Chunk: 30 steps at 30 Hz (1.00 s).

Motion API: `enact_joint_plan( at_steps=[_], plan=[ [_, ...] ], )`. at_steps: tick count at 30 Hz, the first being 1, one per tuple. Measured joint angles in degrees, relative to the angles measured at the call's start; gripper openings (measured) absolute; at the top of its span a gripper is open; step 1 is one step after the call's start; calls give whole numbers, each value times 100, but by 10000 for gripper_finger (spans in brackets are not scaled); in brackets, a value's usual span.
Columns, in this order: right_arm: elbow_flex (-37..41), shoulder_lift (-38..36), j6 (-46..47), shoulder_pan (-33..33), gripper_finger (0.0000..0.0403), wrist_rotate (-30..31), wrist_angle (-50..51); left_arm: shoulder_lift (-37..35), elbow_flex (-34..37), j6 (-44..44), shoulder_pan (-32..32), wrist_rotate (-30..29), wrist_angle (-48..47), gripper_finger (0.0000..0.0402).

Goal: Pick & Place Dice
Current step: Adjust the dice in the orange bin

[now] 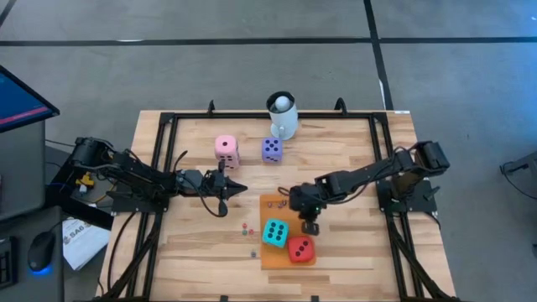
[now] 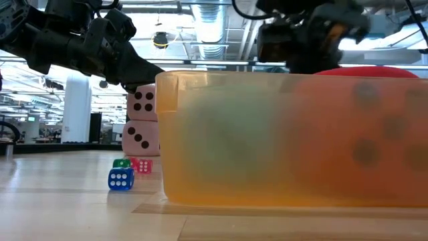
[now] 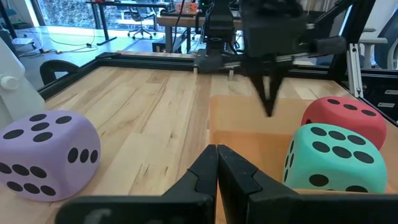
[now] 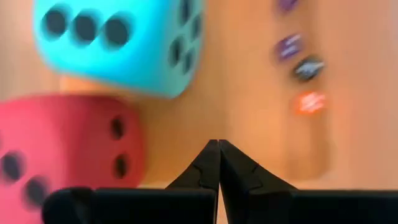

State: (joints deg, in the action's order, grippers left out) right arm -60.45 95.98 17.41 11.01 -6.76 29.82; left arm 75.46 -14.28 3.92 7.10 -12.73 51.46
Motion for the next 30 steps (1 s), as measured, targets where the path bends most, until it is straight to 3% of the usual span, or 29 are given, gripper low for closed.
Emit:
enact_joint_plan(
  at_steps=[8, 14, 25, 30],
  plan=[
    [-2, 33, -440, -280, 0, 77, -796, 0, 0, -1, -1, -3, -1, 0],
    [-9, 592, -570, -342, 0, -258, -1286, 0, 0, -2, 1, -7, 0, 0],
    [-395, 1041, -808, -368, 0, -240, -1541, 0, 0, -2, 0, -12, -9, 0],
    [-389, 1036, -1051, -359, 0, -834, -1699, 0, 0, -2, 0, -11, -4, 0]
  ],
)
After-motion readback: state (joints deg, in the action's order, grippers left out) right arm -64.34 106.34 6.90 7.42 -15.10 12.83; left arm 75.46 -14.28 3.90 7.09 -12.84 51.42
